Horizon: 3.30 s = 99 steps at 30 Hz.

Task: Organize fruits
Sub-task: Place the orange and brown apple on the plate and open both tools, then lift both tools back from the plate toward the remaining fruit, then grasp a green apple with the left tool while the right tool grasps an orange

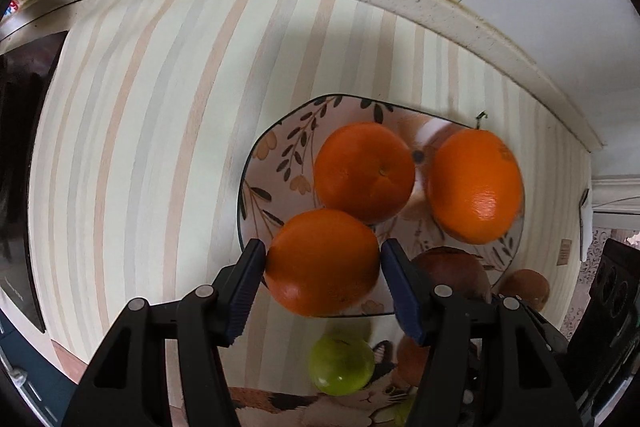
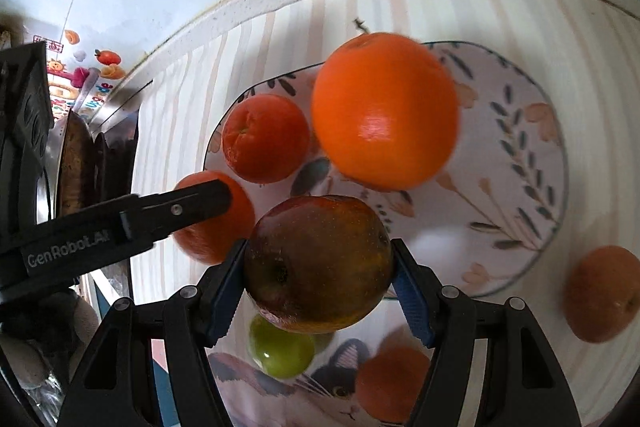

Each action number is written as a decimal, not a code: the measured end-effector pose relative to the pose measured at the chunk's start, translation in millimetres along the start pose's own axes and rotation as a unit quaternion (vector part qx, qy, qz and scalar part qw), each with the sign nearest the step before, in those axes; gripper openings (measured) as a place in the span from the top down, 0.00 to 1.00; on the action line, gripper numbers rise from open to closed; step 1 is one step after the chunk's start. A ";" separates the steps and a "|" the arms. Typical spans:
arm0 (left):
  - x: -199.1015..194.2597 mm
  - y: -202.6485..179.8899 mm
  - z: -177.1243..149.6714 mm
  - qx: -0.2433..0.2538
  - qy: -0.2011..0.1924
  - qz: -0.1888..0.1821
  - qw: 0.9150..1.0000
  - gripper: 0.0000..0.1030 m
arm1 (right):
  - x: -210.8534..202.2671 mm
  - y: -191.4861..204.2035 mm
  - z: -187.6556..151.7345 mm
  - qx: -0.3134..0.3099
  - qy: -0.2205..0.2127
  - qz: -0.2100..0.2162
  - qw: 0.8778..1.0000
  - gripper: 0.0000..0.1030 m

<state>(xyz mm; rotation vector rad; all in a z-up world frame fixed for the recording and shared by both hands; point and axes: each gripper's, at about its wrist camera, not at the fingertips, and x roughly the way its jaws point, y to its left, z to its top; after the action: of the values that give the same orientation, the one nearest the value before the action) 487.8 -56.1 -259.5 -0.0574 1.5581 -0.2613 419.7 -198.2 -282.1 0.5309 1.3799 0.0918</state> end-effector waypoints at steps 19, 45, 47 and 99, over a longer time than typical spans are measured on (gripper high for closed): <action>-26.7 -1.8 -12.0 0.020 -0.033 0.034 0.999 0.37 | -15.1 -8.4 1.3 0.011 0.014 -0.030 0.999 0.09; -127.5 -25.5 -118.7 0.068 -0.170 0.044 0.982 0.19 | -157.8 27.9 -78.4 -0.066 -0.130 -0.157 0.977 0.09; -134.8 -25.8 -125.9 0.068 -0.178 0.041 0.981 0.19 | -168.9 30.8 -85.9 -0.068 -0.138 -0.154 0.976 0.09; 33.6 -1.6 -126.5 0.047 -0.007 0.022 0.999 0.48 | -5.0 -54.5 -85.4 0.057 0.041 -0.008 0.998 0.22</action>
<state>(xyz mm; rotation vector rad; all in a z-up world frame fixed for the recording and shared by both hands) 361.8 -48.2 -294.3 0.0489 1.5286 -0.2974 324.6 -222.0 -307.9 0.6171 1.4747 0.0218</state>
